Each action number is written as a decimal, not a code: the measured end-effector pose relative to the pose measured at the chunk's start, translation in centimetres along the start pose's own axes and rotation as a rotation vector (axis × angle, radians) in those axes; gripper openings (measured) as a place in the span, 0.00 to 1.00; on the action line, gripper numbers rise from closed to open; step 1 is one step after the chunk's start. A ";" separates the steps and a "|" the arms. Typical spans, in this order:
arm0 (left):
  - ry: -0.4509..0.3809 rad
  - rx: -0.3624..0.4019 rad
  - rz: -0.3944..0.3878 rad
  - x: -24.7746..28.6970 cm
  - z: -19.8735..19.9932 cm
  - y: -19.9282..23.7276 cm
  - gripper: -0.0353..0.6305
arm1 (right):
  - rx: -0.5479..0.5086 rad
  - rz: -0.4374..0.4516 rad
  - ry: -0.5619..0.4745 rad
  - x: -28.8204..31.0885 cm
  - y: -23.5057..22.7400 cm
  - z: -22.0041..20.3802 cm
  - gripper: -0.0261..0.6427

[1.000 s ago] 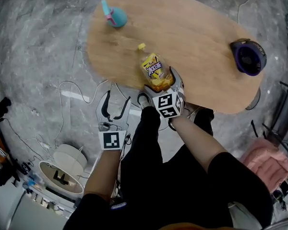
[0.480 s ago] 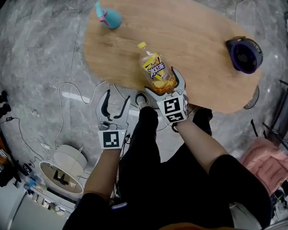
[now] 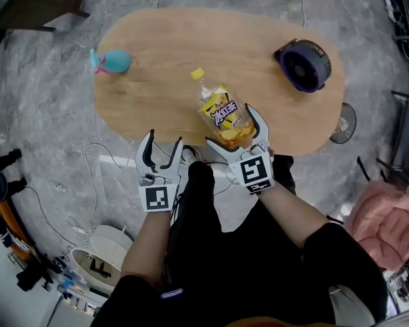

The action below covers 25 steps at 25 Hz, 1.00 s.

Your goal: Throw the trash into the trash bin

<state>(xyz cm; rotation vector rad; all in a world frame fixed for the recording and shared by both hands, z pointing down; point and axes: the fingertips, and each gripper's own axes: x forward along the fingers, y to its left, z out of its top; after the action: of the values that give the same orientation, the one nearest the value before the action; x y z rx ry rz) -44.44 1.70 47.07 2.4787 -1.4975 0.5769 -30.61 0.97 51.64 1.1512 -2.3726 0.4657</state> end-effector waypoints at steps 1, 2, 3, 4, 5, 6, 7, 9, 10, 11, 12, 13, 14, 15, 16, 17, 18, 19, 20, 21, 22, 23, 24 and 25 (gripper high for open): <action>-0.004 0.014 -0.017 0.9 0.8 -1.5 0.67 | 0.012 -0.019 -0.009 -1.5 -1.7 0.0 0.92; -0.008 0.027 -0.037 1.9 1.7 -3.0 0.67 | 0.023 -0.040 -0.016 -2.9 -3.3 -0.2 0.92; -0.011 0.039 -0.058 2.9 2.5 -4.4 0.67 | 0.035 -0.061 -0.021 -4.2 -4.9 -0.6 0.92; -0.014 0.049 -0.079 3.8 3.2 -5.7 0.67 | 0.048 -0.082 -0.023 -5.4 -6.3 -1.0 0.92; -0.017 0.059 -0.100 4.7 3.8 -7.0 0.67 | 0.061 -0.103 -0.025 -6.5 -7.5 -1.4 0.92; -0.020 0.067 -0.120 5.6 4.3 -8.3 0.67 | 0.074 -0.121 -0.026 -7.6 -8.7 -1.9 0.92; -0.022 0.076 -0.139 6.4 4.8 -9.6 0.67 | 0.087 -0.138 -0.027 -8.6 -9.8 -2.3 0.92; -0.022 0.091 -0.177 7.7 5.6 -12.4 0.67 | 0.108 -0.168 -0.034 -11.0 -11.8 -3.1 0.92; -0.020 0.099 -0.196 8.3 6.0 -13.9 0.67 | 0.119 -0.183 -0.040 -12.2 -12.7 -3.5 0.92; -0.019 0.106 -0.215 8.8 6.3 -15.4 0.67 | 0.133 -0.199 -0.046 -13.5 -13.7 -3.8 0.92; -0.018 0.112 -0.235 9.3 6.6 -16.8 0.67 | 0.149 -0.218 -0.052 -14.8 -14.7 -4.3 0.92; -0.016 0.119 -0.258 9.8 6.8 -18.4 0.67 | 0.167 -0.239 -0.059 -16.2 -15.7 -4.8 0.92; -0.012 0.129 -0.283 10.3 7.0 -20.0 0.67 | 0.186 -0.261 -0.066 -17.7 -16.7 -5.4 0.92; -0.007 0.142 -0.313 10.8 7.0 -21.7 0.67 | 0.208 -0.286 -0.072 -19.1 -17.8 -6.0 0.92; 0.001 0.156 -0.347 11.5 7.0 -23.4 0.67 | 0.230 -0.315 -0.077 -20.5 -18.9 -6.7 0.92; 0.008 0.171 -0.384 12.2 7.1 -25.2 0.67 | 0.251 -0.346 -0.080 -21.9 -20.1 -7.4 0.92; 0.015 0.185 -0.419 13.0 7.1 -26.9 0.67 | 0.268 -0.376 -0.081 -23.1 -21.4 -8.2 0.92; 0.020 0.195 -0.448 13.7 7.1 -28.6 0.67 | 0.283 -0.403 -0.079 -24.2 -22.7 -9.1 0.92; 0.023 0.200 -0.471 14.4 7.1 -30.1 0.67 | 0.295 -0.427 -0.075 -25.1 -23.9 -10.0 0.92; 0.025 0.201 -0.489 14.9 7.2 -31.5 0.67 | 0.304 -0.450 -0.067 -26.0 -25.0 -11.1 0.92; 0.027 0.202 -0.508 15.3 7.2 -32.9 0.67 | 0.313 -0.473 -0.056 -26.8 -26.1 -12.3 0.92; 0.029 0.207 -0.528 15.8 7.3 -34.6 0.67 | 0.324 -0.498 -0.044 -27.9 -27.3 -13.7 0.92; 0.031 0.215 -0.552 16.2 7.5 -36.3 0.67 | 0.337 -0.525 -0.030 -29.1 -28.5 -15.2 0.92; 0.035 0.225 -0.577 16.6 7.6 -38.2 0.67 | 0.355 -0.554 -0.015 -30.4 -29.6 -16.9 0.92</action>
<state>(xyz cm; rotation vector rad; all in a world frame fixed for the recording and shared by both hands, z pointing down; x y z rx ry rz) -2.21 3.61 48.61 2.8621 -0.6673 0.6919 13.94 11.15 52.37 1.8942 -1.9014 0.6898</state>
